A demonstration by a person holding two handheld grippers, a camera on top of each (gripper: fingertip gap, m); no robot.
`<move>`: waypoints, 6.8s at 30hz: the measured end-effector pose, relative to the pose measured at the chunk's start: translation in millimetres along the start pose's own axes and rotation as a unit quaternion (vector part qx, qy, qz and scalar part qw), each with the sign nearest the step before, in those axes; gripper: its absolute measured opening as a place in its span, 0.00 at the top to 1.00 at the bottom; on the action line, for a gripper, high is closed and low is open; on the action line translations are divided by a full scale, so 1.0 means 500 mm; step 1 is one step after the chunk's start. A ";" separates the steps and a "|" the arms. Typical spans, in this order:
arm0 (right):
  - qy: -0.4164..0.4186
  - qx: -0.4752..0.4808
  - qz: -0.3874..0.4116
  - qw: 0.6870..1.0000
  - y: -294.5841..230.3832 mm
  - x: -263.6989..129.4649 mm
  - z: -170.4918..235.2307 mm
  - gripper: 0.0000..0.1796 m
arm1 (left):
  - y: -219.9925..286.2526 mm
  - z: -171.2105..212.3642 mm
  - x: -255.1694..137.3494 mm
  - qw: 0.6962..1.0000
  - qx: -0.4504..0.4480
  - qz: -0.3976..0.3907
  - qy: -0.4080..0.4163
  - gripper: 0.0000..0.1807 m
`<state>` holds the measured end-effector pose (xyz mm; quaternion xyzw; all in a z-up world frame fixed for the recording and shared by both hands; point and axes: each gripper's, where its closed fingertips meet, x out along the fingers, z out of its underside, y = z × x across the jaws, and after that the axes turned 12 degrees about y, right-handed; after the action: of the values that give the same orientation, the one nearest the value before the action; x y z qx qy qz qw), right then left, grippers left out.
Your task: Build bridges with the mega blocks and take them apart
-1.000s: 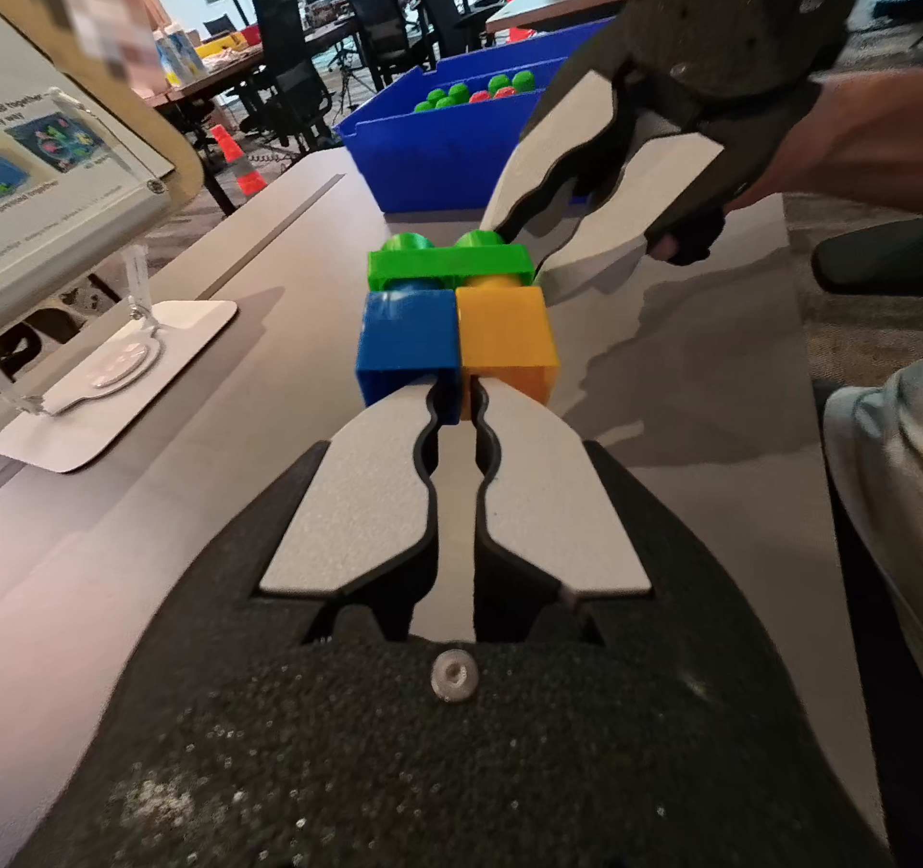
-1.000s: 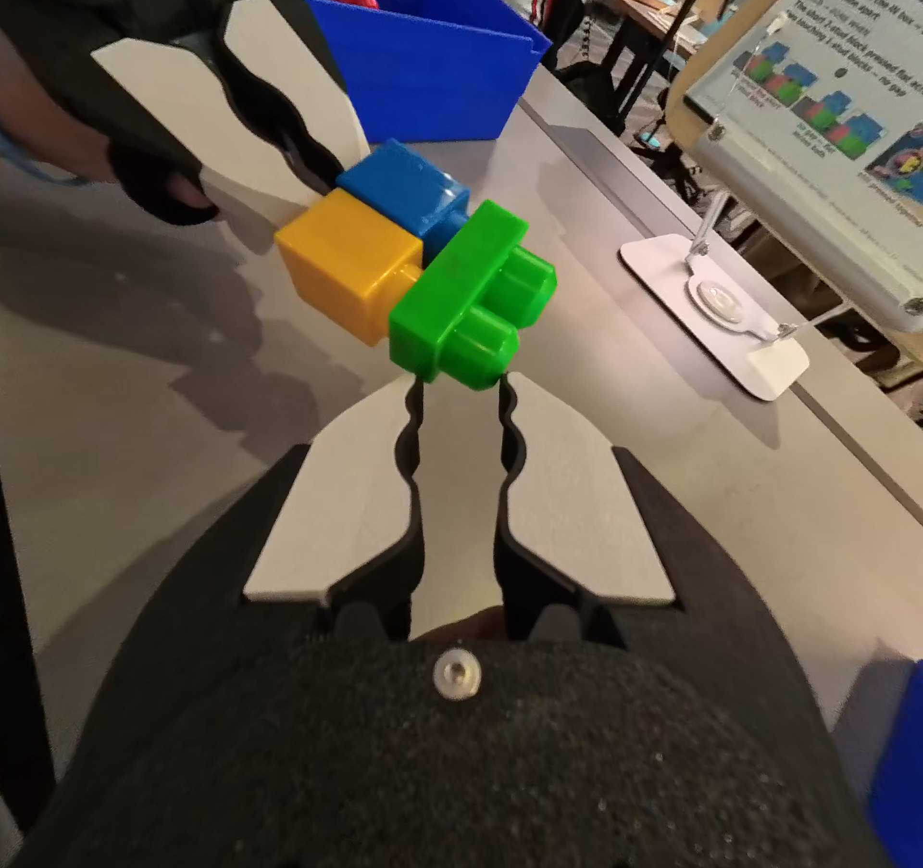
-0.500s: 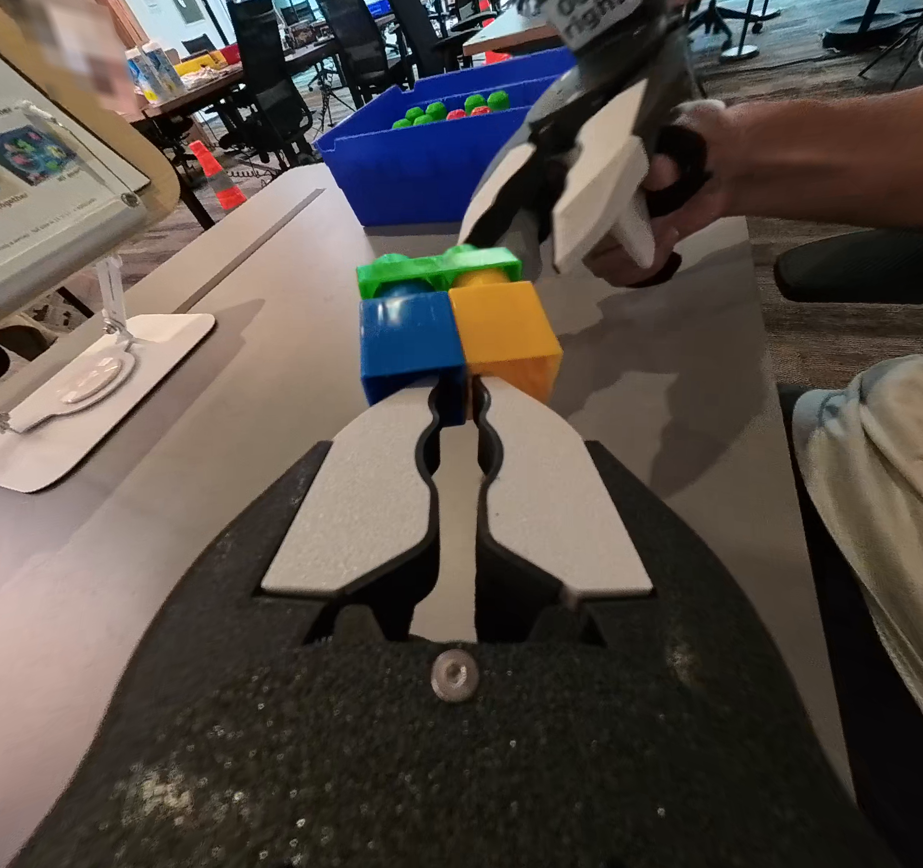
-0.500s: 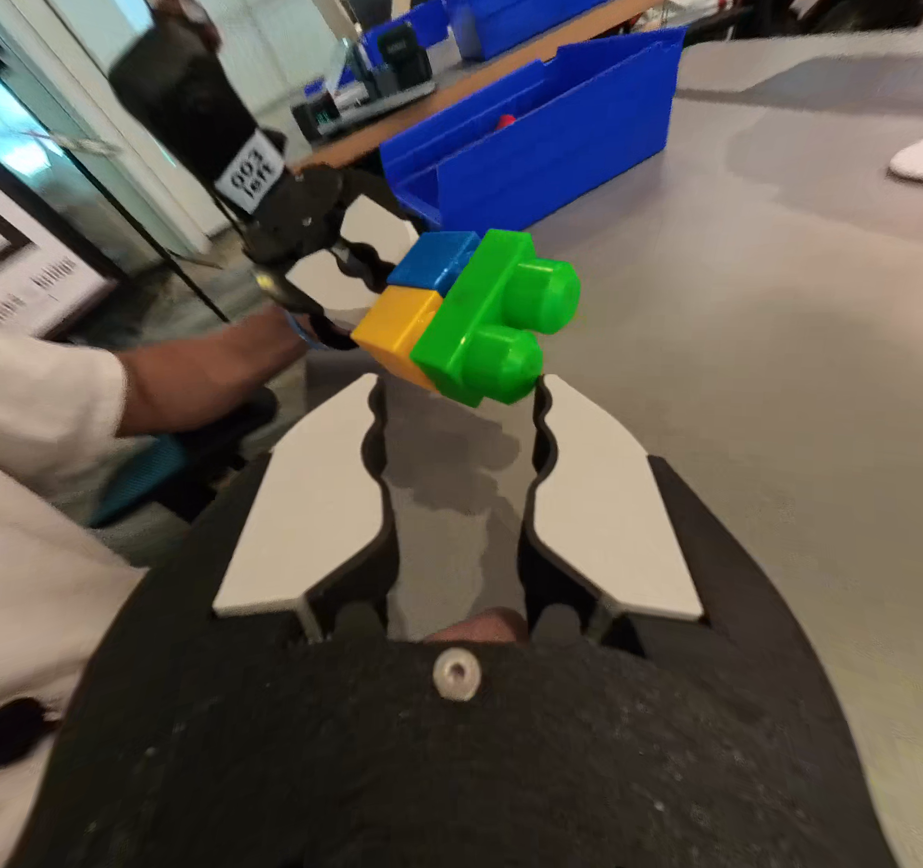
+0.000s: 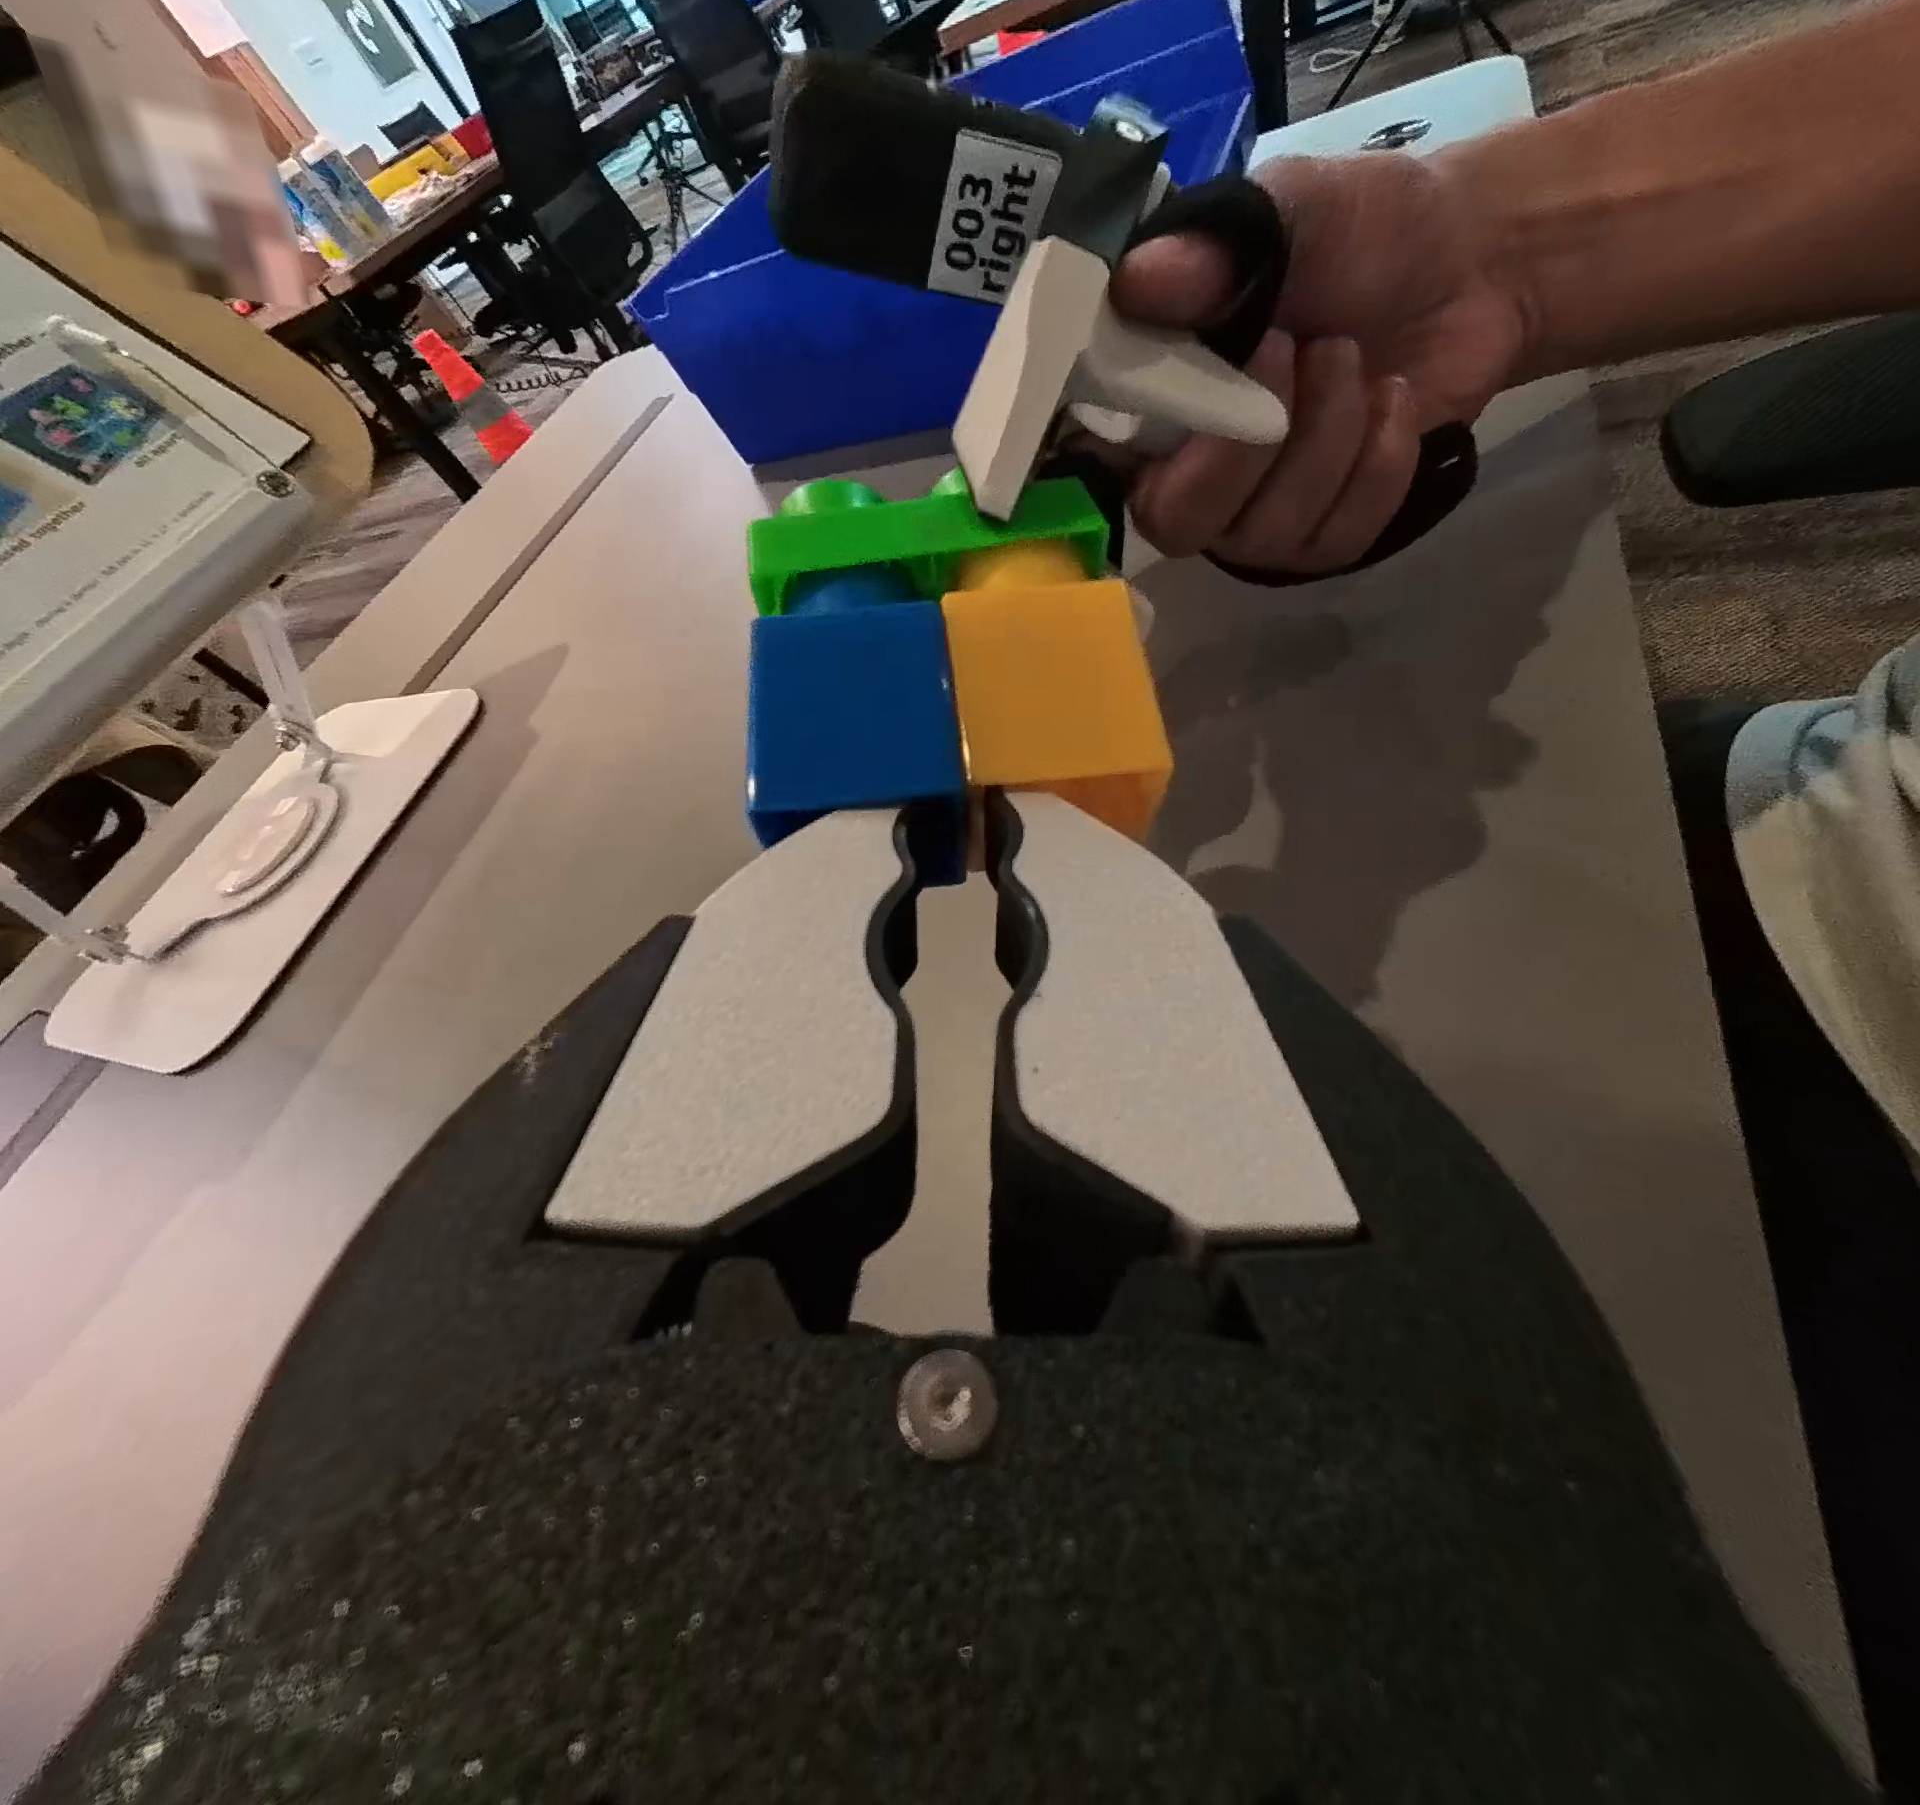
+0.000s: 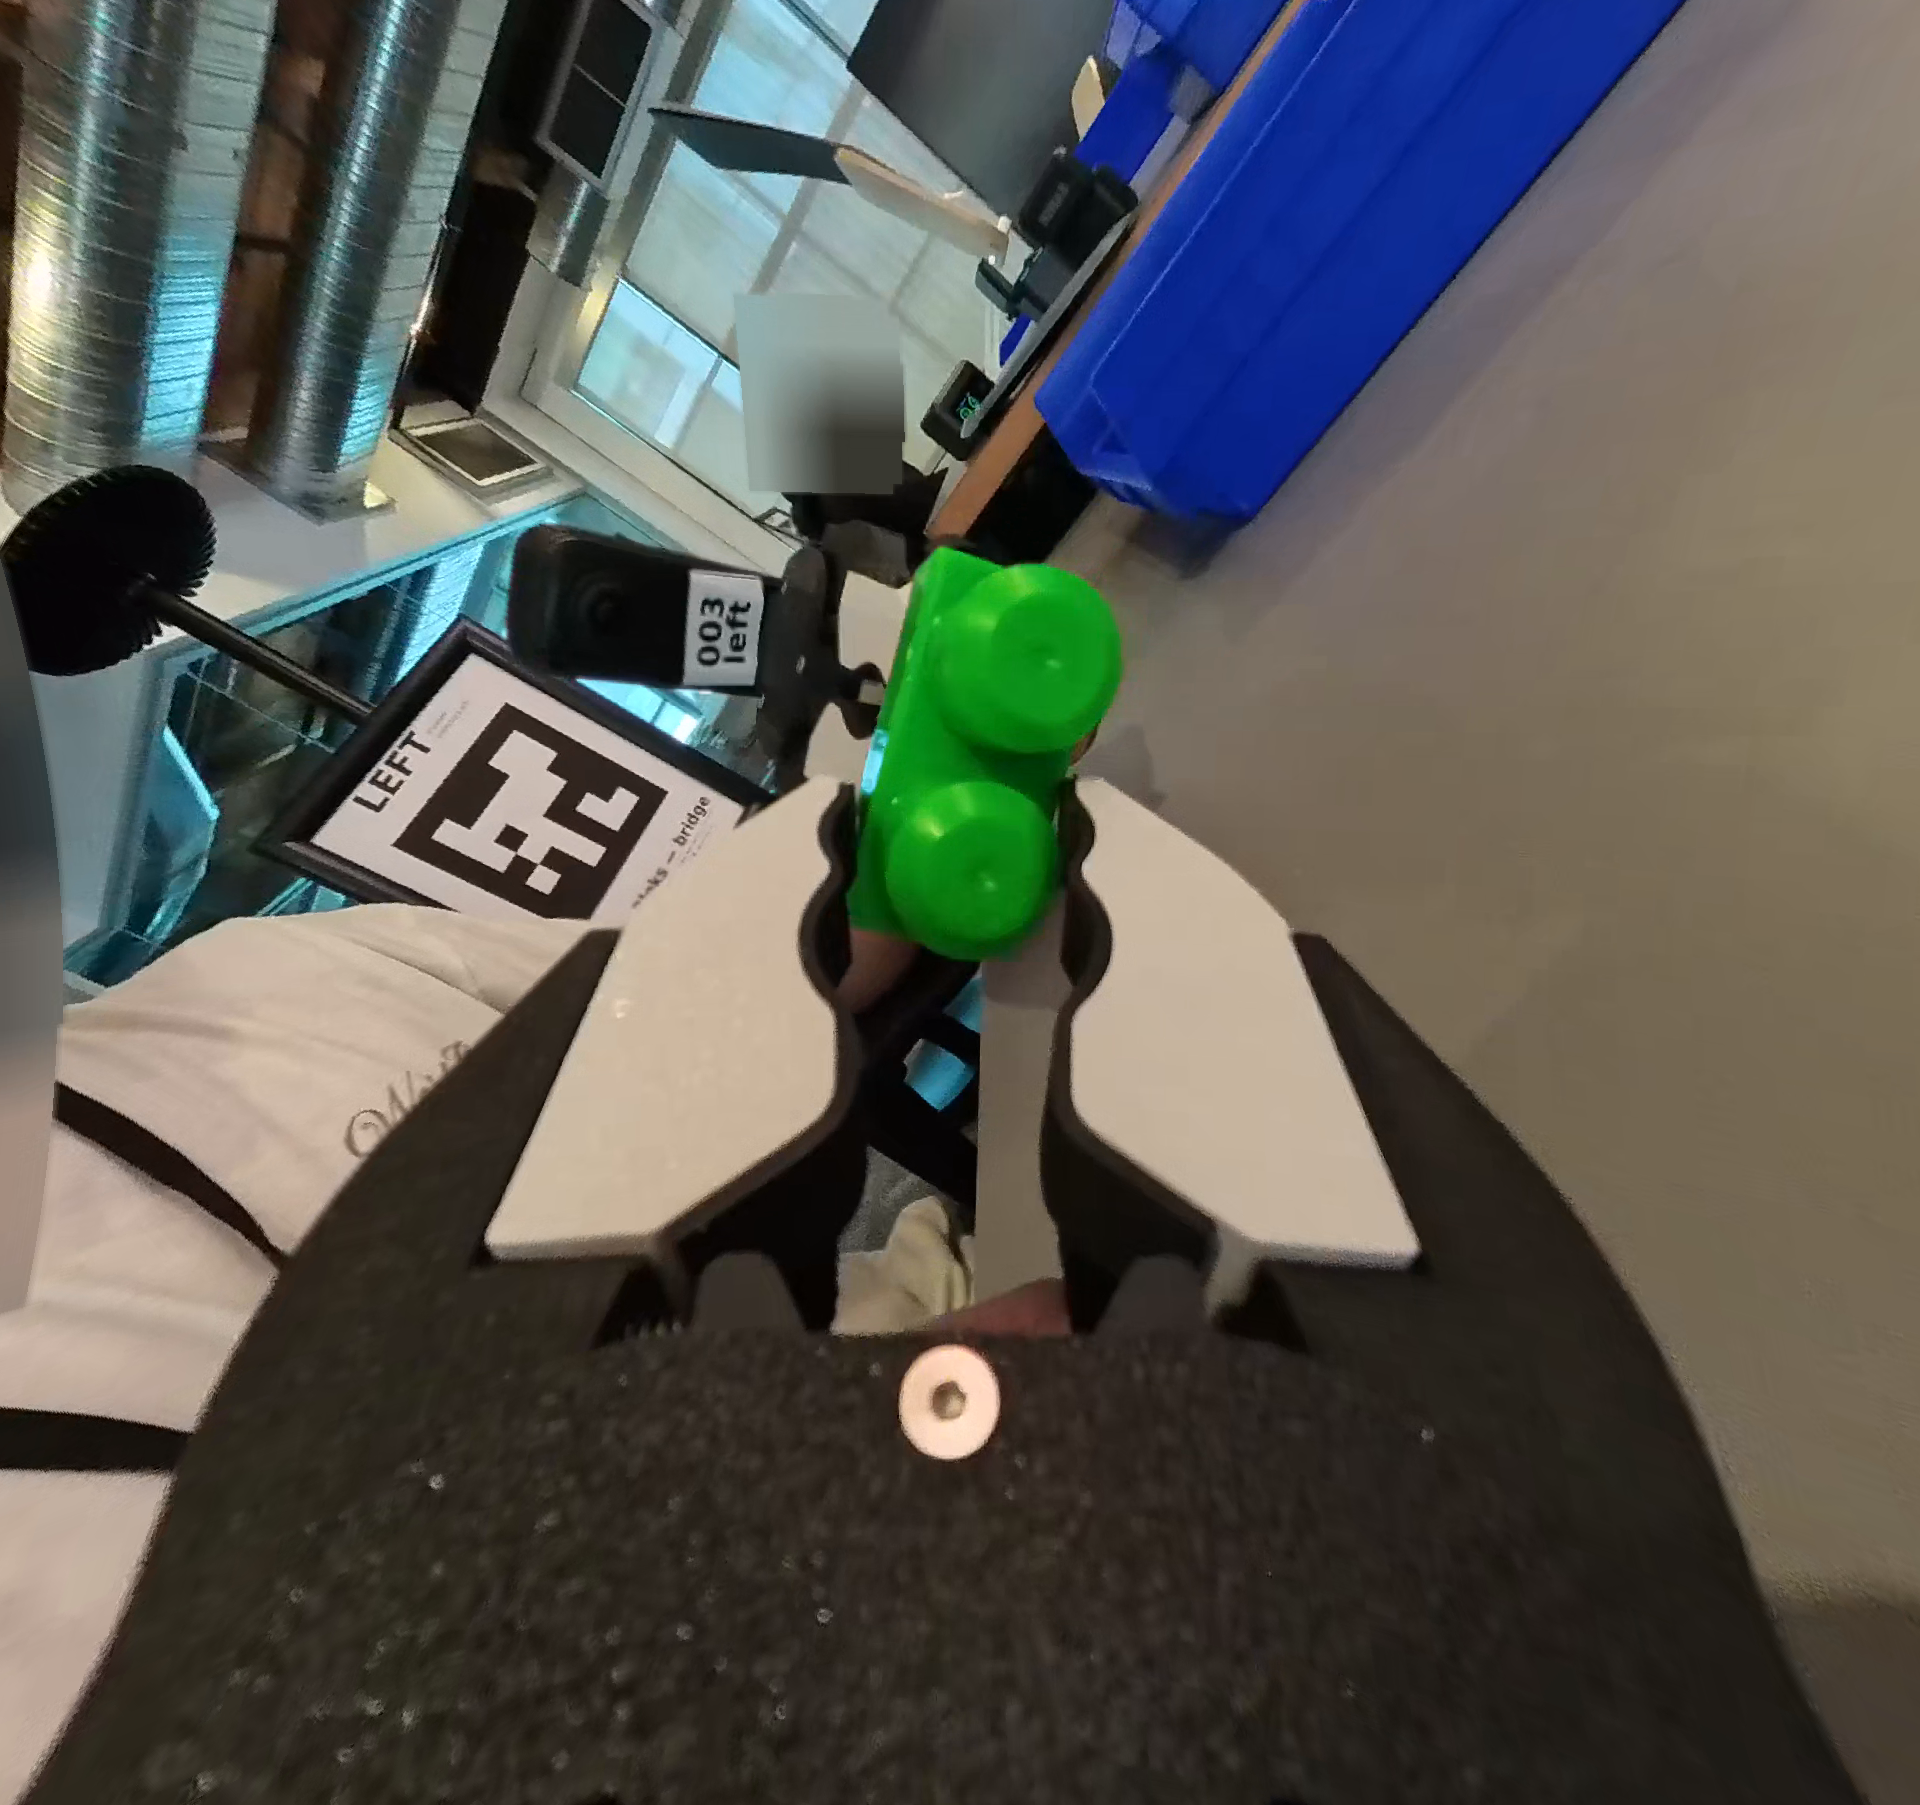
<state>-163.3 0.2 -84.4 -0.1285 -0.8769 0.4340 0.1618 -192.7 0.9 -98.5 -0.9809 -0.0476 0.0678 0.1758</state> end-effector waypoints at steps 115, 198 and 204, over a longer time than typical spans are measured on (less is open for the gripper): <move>-0.018 -0.204 -0.054 0.977 -0.052 0.005 0.008 0.80 | -0.022 -0.101 -0.003 0.991 -0.084 -0.011 0.106 1.00; 0.012 -0.384 -0.007 0.923 -0.048 -0.051 -0.023 0.70 | -0.013 -0.079 0.005 0.969 -0.189 0.028 0.158 0.98; -0.010 -0.584 0.002 0.811 -0.086 -0.057 -0.005 0.68 | 0.009 -0.088 0.000 0.937 -0.282 0.091 0.185 0.98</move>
<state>-139.9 -33.8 -53.4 -0.1959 -0.9666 -0.1586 0.0465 -185.6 -18.1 -59.3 -0.9856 0.0580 -0.1151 -0.1093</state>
